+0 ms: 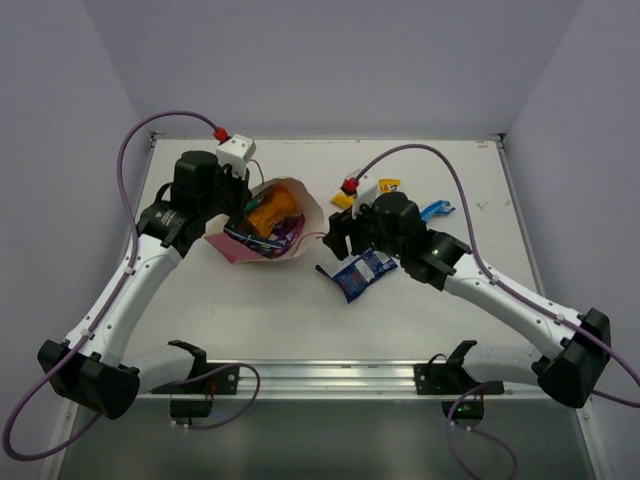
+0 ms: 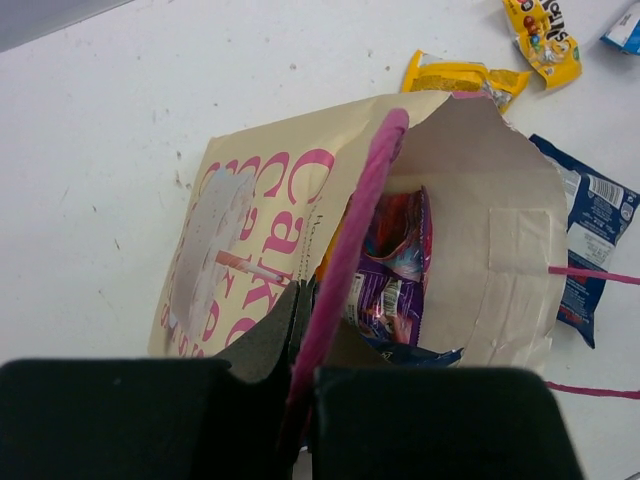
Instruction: Take the snacks out of the paper bag
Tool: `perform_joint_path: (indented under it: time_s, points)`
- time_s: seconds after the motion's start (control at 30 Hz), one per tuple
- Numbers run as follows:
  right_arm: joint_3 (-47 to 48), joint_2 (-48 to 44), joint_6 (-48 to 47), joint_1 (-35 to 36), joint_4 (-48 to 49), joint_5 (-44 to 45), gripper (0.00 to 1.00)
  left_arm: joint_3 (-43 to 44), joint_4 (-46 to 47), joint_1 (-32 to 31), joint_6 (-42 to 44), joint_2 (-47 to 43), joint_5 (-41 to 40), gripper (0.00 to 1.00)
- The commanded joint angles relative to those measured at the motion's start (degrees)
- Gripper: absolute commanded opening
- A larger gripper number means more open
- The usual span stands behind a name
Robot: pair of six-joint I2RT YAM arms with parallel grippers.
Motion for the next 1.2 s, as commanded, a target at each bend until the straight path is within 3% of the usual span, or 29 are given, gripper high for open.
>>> perform_joint_path:
  time_s: [0.0,0.2,0.43,0.97,1.17]
  points:
    - [8.1,-3.9,-4.0,-0.1,7.1,-10.2,0.67,-0.5,1.5,0.0,1.6,-2.3,1.7,0.00]
    - [18.6,7.8,-7.6,-0.1,7.1,-21.2,0.67,-0.6,1.4,0.0,1.4,-2.6,2.6,0.00]
    - [22.1,18.7,-6.9,1.1,11.0,-27.8,0.67,-0.6,1.3,-0.1,1.0,-2.1,2.8,0.00]
    - [23.2,32.7,-7.7,6.3,17.9,-23.9,0.66,1.2,1.3,0.0,-2.3,-1.5,3.5,0.00]
    - [23.2,34.1,-6.9,6.2,19.6,-21.3,0.59,0.7,1.5,0.0,-2.5,-1.5,3.5,0.00]
